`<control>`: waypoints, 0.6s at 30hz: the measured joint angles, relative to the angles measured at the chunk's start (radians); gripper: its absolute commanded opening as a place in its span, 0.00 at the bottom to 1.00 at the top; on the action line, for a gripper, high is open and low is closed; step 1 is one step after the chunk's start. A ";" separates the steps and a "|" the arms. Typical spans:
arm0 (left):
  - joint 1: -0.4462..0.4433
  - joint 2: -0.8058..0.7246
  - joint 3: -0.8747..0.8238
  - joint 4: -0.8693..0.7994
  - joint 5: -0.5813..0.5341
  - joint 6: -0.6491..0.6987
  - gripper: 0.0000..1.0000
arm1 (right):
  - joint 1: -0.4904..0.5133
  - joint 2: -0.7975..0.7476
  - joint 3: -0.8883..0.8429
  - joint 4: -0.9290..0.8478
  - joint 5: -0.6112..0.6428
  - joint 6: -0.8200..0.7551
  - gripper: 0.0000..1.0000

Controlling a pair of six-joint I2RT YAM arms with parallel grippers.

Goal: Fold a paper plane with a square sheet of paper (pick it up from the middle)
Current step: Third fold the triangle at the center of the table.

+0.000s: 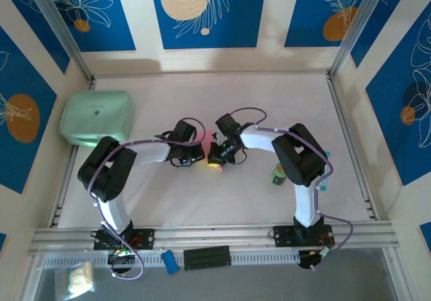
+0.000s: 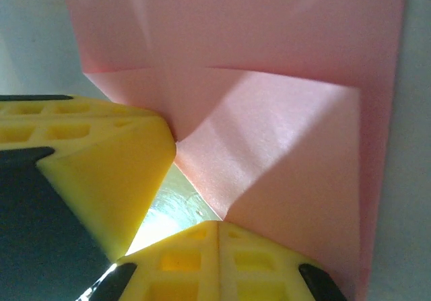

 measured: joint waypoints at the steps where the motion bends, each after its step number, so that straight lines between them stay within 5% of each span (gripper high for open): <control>1: 0.000 0.000 0.000 0.000 0.000 0.000 0.07 | 0.000 0.000 0.002 0.000 0.003 0.005 0.00; 18: 0.000 0.000 0.000 0.000 -0.005 -0.007 0.06 | -0.022 0.021 0.001 0.044 -0.013 0.038 0.00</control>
